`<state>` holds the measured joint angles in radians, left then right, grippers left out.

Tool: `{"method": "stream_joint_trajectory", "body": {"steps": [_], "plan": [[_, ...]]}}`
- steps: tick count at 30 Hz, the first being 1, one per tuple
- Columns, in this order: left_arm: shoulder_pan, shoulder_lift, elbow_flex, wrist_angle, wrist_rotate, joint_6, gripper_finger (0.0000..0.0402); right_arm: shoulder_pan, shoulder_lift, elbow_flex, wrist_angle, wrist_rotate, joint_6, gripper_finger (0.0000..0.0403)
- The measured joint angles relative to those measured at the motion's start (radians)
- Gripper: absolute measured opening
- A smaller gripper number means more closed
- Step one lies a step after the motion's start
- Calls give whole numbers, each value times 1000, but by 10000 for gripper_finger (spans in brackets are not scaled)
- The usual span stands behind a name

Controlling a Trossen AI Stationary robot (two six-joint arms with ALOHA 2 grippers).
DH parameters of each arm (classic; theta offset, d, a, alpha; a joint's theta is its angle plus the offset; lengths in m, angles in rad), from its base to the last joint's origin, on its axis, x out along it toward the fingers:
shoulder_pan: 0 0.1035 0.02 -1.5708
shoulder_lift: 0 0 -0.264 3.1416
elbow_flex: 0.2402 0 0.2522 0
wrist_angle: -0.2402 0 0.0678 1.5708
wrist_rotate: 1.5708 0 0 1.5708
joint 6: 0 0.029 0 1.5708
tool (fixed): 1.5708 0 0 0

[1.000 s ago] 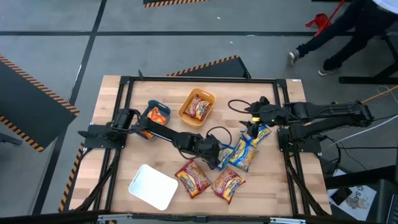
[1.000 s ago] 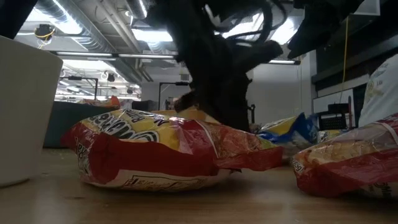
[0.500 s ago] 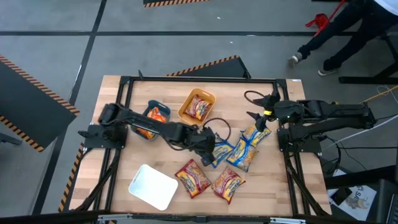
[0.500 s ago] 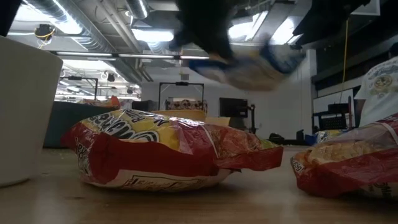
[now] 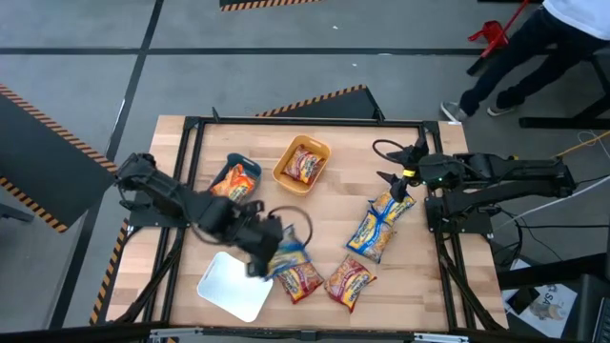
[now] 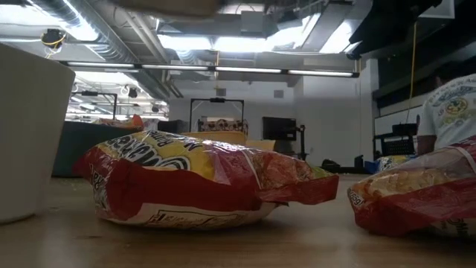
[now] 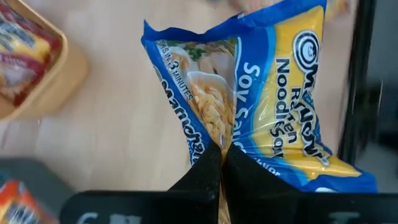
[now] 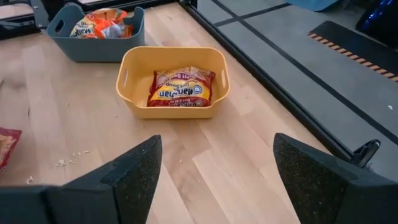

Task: Sort Maruchan noodles
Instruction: Put the top left blue noodle pack into the white bin, then put the left red noodle pack into the yellow bin

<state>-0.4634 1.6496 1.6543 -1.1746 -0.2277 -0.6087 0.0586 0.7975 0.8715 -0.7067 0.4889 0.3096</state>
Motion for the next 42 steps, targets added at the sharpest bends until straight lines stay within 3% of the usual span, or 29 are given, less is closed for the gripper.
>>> {"method": "stream_joint_trajectory", "body": {"steps": [9,15,19,22,29,33,36,42], "plan": [[-180,0,-52,-114,95,106,0,0,0,0,1,0,31,294],[-253,-1,-170,-79,127,151,0,0,0,0,1,0,55,294],[-273,-1,-246,-17,210,200,6,0,0,0,1,0,60,294],[-281,0,-285,16,201,225,21,0,0,0,1,0,60,294],[-271,0,-300,60,190,330,62,0,0,0,0,0,60,294],[-244,0,-263,60,151,303,83,0,0,0,-2,0,60,294],[-188,0,-213,61,81,264,95,0,0,0,-2,0,60,294],[-38,0,-139,110,48,256,122,0,0,0,-2,-7,60,294]]}}
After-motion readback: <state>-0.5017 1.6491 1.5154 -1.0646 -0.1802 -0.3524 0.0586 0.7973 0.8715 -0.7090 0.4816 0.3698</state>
